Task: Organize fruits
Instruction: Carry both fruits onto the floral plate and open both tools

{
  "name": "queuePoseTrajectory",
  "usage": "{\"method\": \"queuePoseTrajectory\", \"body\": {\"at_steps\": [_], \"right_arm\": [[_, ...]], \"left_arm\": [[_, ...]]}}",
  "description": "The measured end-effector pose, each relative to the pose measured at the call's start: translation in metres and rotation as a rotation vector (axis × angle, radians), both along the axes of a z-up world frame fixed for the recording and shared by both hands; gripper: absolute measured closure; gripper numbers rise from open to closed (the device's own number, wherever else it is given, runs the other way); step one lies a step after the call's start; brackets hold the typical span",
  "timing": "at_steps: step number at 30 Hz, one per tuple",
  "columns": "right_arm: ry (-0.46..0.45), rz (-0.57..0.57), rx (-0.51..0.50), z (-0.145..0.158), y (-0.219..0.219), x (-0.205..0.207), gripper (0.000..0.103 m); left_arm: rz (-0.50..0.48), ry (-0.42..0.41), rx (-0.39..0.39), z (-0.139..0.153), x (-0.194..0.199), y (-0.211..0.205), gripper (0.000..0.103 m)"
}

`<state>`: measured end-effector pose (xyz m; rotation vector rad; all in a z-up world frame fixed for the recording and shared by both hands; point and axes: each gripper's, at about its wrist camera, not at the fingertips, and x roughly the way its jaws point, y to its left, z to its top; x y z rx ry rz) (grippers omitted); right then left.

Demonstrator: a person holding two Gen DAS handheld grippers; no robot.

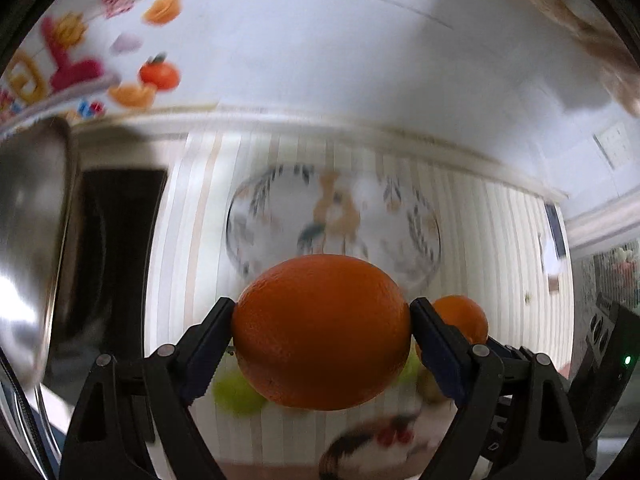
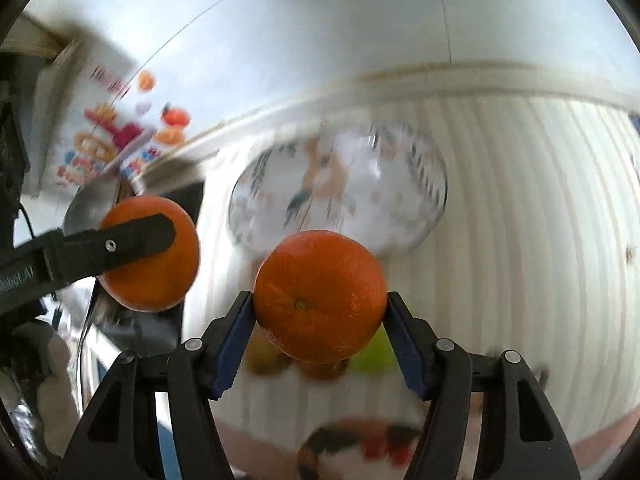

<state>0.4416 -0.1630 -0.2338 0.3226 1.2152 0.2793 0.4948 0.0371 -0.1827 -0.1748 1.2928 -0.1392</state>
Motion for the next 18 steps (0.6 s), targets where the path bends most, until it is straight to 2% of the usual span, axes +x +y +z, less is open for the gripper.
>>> {"method": "queuePoseTrajectory", "body": {"at_steps": [5, 8, 13, 18], "right_arm": [[0.029, -0.003, -0.06, -0.026, 0.001, 0.067, 0.036], [0.063, -0.013, -0.077, -0.045, -0.003, 0.102, 0.036], [0.063, -0.008, -0.103, -0.07, -0.002, 0.139, 0.036], [0.056, 0.007, -0.144, -0.092, -0.002, 0.154, 0.036]], "left_arm": [[0.008, 0.056, 0.05, -0.034, 0.07, -0.007, 0.015], [0.01, 0.086, 0.069, -0.059, 0.093, -0.012, 0.015], [0.013, 0.106, 0.089, -0.087, 0.116, -0.018, 0.015], [0.008, 0.114, 0.102, -0.107, 0.124, -0.018, 0.015]]}}
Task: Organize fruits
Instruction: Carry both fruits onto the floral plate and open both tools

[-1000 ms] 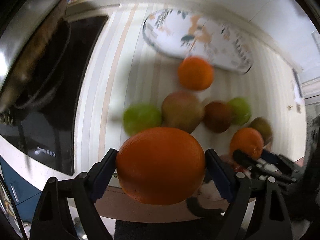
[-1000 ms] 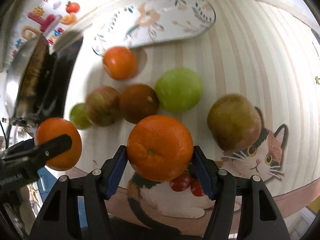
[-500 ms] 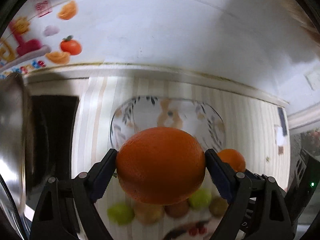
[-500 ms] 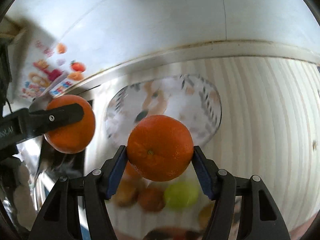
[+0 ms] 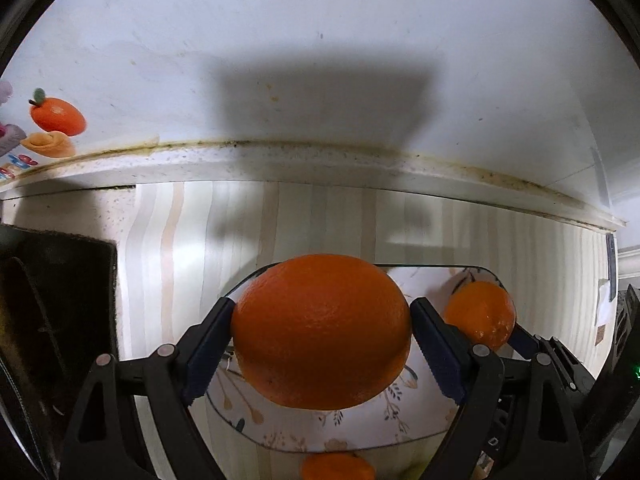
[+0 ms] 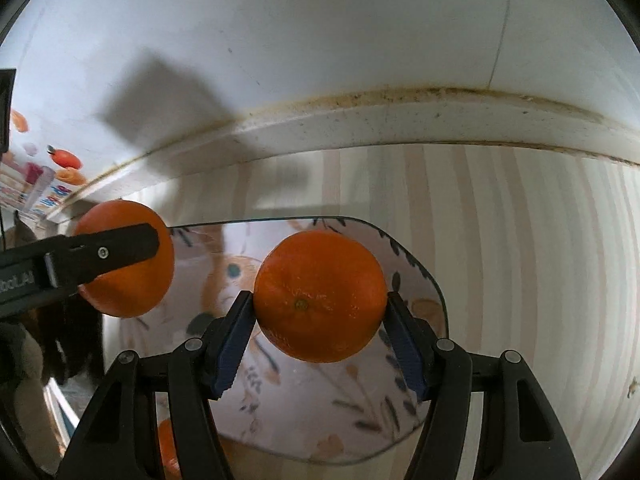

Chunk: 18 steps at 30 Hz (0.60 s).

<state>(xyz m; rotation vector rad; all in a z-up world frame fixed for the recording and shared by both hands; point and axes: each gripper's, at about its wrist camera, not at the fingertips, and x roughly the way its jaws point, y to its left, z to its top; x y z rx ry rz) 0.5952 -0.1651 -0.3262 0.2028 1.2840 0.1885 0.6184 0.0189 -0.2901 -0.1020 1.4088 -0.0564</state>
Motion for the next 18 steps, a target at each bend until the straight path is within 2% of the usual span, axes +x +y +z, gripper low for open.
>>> {"method": "queuePoseTrajectory", "body": {"at_steps": [4, 7, 12, 14, 17, 18], "right_arm": [[-0.016, 0.015, -0.007, -0.006, 0.0, 0.0, 0.035], [-0.001, 0.02, -0.015, -0.008, 0.0, 0.003, 0.034], [0.019, 0.003, -0.031, -0.006, 0.002, 0.01, 0.024], [0.023, -0.003, -0.025, -0.004, 0.002, 0.01, 0.014], [0.012, -0.01, -0.034, 0.007, 0.003, 0.011, 0.007], [0.009, -0.015, -0.045, 0.012, 0.002, 0.01, 0.007]], "left_arm": [[-0.013, 0.017, 0.006, -0.013, -0.007, 0.0, 0.015], [-0.005, 0.06, 0.004, -0.032, -0.012, 0.003, 0.014], [0.014, 0.052, -0.008, -0.031, -0.012, 0.005, 0.014], [0.02, 0.064, -0.005, -0.031, -0.01, 0.005, 0.014], [0.03, 0.081, -0.004, -0.03, -0.002, 0.006, 0.014], [0.033, 0.052, 0.004, -0.025, 0.0, 0.007, 0.014]]}}
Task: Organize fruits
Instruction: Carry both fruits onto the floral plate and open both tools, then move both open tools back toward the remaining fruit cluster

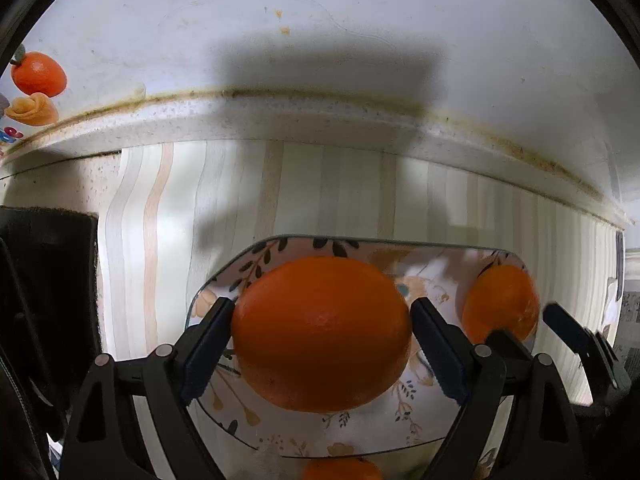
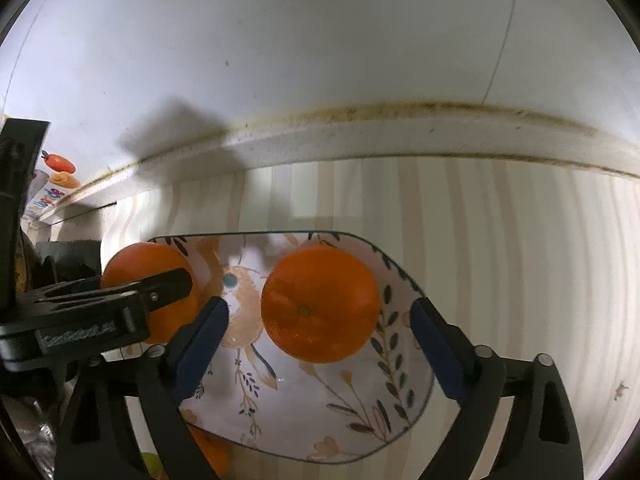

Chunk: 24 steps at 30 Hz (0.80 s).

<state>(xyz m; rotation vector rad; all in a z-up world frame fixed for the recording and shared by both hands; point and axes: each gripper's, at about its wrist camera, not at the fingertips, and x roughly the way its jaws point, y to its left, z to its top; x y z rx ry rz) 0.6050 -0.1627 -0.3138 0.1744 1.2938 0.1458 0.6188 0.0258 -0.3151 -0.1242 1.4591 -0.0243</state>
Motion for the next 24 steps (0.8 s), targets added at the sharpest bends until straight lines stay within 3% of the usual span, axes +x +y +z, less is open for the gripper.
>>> {"method": "queuePoseTrajectory", "body": {"at_steps": [3, 9, 19, 24], "right_arm": [[-0.004, -0.006, -0.035, 0.013, 0.001, -0.004, 0.006], [0.038, -0.017, -0.072, 0.037, -0.005, -0.024, 0.006], [0.014, 0.012, -0.106, 0.082, -0.008, -0.097, 0.006], [-0.056, 0.007, -0.114, 0.11, 0.001, -0.136, 0.006]], "left_arm": [[-0.003, -0.064, 0.019, 0.023, 0.007, -0.001, 0.005], [0.009, -0.064, -0.008, 0.053, -0.006, 0.012, 0.004], [-0.009, -0.151, 0.043, 0.103, -0.107, 0.017, 0.004], [-0.029, -0.221, 0.061, 0.126, -0.149, 0.018, 0.004]]}}
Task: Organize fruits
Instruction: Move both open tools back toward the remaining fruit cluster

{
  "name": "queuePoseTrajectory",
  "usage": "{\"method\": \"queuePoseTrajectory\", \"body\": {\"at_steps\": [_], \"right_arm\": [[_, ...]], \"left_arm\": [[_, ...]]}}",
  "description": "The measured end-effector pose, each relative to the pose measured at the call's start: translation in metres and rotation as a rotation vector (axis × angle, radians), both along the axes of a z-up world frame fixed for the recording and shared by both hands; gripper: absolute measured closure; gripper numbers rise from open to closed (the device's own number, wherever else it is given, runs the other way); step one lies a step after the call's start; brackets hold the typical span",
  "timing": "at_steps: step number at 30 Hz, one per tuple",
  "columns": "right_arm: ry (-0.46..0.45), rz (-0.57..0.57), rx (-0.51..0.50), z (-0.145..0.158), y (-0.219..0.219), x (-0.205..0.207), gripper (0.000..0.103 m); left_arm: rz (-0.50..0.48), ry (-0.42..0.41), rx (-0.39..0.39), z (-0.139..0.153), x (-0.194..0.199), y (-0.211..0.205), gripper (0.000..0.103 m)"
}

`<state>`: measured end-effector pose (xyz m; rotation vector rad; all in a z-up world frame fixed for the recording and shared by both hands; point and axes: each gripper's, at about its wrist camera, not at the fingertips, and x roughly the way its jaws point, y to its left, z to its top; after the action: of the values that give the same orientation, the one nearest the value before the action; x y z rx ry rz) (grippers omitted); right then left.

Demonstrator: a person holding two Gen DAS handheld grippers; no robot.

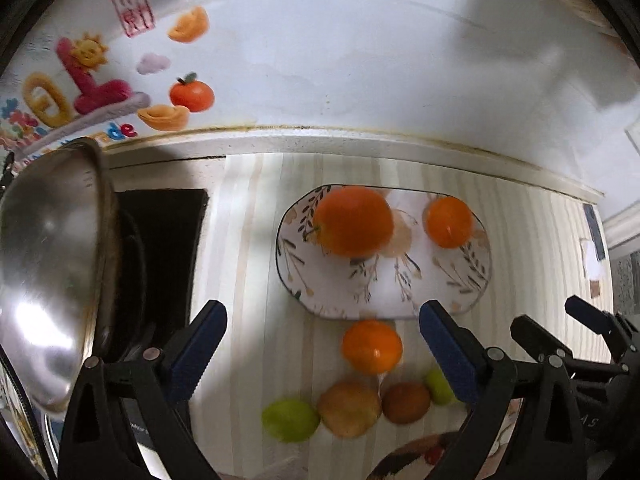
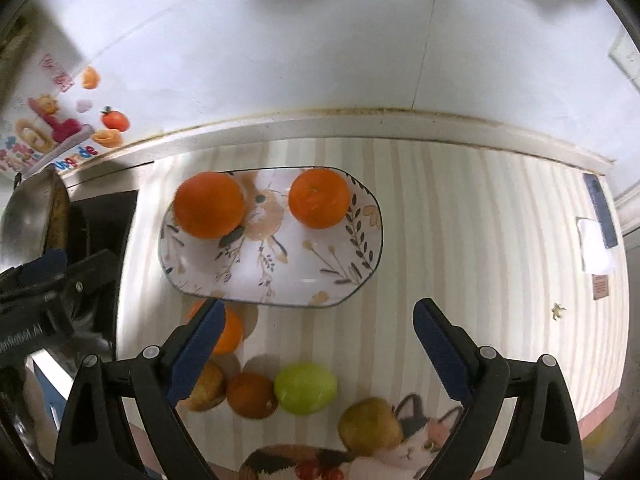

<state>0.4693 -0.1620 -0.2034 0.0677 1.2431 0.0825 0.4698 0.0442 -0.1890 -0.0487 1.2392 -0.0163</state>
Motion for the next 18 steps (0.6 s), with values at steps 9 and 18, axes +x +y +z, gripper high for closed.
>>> {"method": "queuePoseTrajectory", "body": {"at_steps": [9, 18], "right_arm": [[-0.094, 0.001, -0.001, 0.051, 0.01, -0.058, 0.006], [-0.192, -0.027, 0.018, 0.097, 0.009, -0.098, 0.006]], "left_arm": [[-0.019, -0.119, 0.005, 0.046, -0.056, -0.003, 0.004], [-0.023, -0.187, -0.03, 0.078, -0.09, -0.004, 0.005]]}}
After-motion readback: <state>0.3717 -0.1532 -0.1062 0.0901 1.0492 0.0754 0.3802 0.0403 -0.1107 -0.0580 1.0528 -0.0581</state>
